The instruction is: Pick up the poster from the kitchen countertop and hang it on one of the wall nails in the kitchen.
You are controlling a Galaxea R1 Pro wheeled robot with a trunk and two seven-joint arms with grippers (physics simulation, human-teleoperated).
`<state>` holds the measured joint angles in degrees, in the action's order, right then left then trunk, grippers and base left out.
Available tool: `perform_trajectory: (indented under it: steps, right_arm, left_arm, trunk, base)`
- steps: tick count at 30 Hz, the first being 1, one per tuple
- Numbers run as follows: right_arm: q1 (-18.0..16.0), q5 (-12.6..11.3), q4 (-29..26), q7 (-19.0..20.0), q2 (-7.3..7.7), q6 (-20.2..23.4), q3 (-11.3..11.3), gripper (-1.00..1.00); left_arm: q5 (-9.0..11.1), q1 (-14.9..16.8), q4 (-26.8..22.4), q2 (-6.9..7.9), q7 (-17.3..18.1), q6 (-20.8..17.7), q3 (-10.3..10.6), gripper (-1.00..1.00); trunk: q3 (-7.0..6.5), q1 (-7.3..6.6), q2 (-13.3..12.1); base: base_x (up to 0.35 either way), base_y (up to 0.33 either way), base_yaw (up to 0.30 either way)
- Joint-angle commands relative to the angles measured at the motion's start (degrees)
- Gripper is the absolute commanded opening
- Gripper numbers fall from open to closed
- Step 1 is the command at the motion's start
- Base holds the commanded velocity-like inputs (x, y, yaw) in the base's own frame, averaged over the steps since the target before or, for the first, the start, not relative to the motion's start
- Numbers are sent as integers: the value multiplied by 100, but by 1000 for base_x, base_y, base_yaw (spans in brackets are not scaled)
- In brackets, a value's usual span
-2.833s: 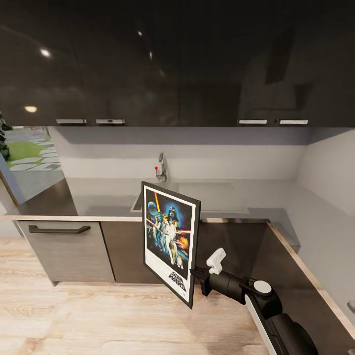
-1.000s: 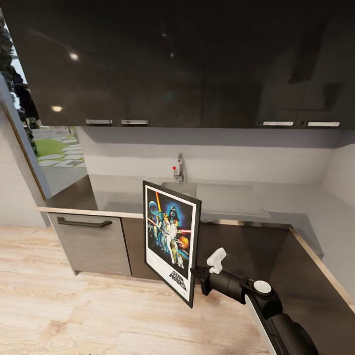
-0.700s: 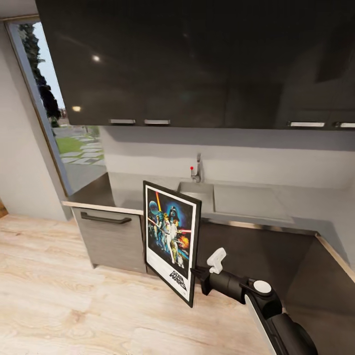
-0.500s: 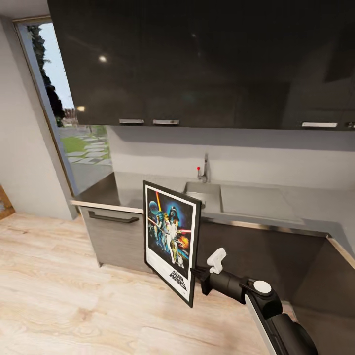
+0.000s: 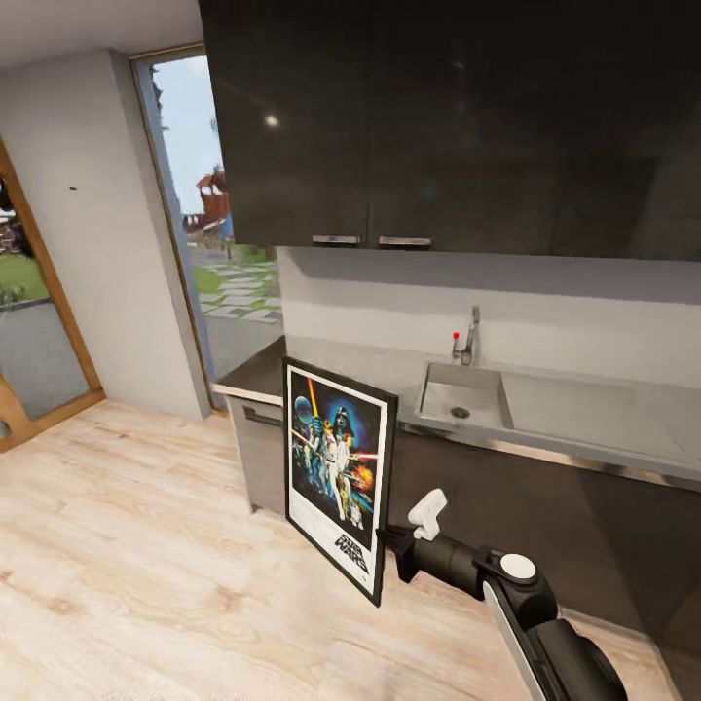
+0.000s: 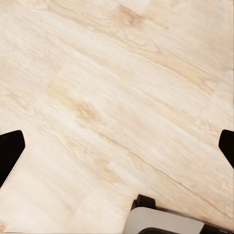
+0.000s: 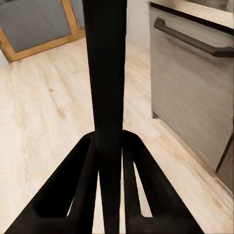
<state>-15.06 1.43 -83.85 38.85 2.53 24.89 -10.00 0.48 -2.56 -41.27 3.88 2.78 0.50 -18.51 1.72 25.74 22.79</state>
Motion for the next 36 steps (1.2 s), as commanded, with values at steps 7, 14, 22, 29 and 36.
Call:
perform_trajectory:
  steps: [7, 14, 22, 29, 36]
  right_arm:
    - [-6, -1, -8, 26, 1, 46, -2, -100]
    - [-6, 1, -8, 31, 2, 55, 2, -100]
    - [-6, -3, -8, 33, 10, 51, -2, -100]
    - [-6, -3, -8, 27, 4, 44, -2, -100]
    - [-6, -2, -8, 26, 2, 44, -6, -100]
  left_arm:
    - [5, 1, -4, -2, 29, 1, -12, 100]
    - [5, 1, -4, -2, 29, -6, -12, 100]
    - [5, 1, -4, -2, 29, -13, -12, 100]
    - [5, 1, -4, -2, 29, -15, -12, 100]
    - [5, 1, -4, -2, 29, -15, -12, 100]
  trunk:
    - [12, 4, 13]
    - [12, 4, 13]
    - [12, 4, 13]
    - [12, 4, 13]
    - [12, 4, 13]
  base:
    - [0, 298, 271]
    - [25, 299, 54]
    - [98, 316, 5]
    - [143, 328, 166]
    - [156, 329, 273]
